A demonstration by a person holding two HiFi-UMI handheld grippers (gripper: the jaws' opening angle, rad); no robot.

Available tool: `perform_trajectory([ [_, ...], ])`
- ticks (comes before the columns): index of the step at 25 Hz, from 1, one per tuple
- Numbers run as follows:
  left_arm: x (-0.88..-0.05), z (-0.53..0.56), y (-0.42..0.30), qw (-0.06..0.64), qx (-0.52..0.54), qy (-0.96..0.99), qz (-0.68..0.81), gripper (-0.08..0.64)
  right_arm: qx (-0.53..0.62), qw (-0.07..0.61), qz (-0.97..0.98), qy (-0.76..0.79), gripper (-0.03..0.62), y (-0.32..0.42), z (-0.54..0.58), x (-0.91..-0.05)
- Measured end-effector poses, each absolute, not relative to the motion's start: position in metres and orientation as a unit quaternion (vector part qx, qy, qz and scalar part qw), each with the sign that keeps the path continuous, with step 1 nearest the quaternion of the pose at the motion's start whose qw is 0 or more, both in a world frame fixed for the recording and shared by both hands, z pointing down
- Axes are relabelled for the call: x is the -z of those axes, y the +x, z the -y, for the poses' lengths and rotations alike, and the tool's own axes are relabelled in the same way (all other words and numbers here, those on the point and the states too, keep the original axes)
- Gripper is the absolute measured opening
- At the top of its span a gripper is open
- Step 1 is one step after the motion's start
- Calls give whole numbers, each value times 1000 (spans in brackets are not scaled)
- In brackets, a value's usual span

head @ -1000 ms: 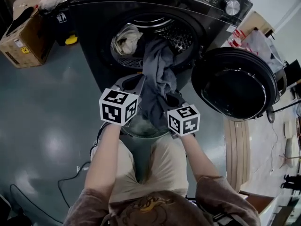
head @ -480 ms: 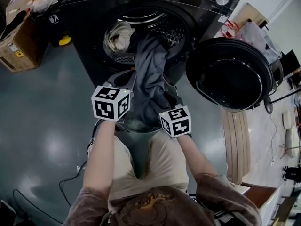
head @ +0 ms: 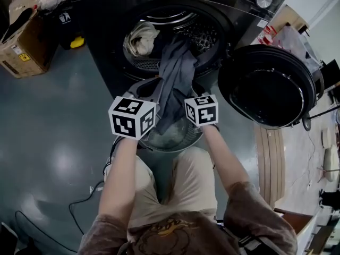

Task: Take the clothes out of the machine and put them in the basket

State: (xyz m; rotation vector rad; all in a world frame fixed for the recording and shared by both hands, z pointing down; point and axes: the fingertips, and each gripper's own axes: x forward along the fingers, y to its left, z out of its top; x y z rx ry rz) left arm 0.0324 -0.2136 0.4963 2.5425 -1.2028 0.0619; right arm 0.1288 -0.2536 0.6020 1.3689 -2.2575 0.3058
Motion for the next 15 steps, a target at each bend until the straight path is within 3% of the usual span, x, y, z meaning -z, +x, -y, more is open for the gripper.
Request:
perform_trajectory([
  [5, -496, 211, 32, 171, -23, 892, 417, 5, -101, 237, 811, 526, 392, 127, 325, -603],
  [10, -498, 209, 40, 173, -28, 898, 403, 5, -115, 248, 793, 544, 494, 125, 381, -614],
  [15, -501, 210, 40, 178, -33, 898, 401, 5, -128, 300, 771, 547, 494, 125, 406, -641],
])
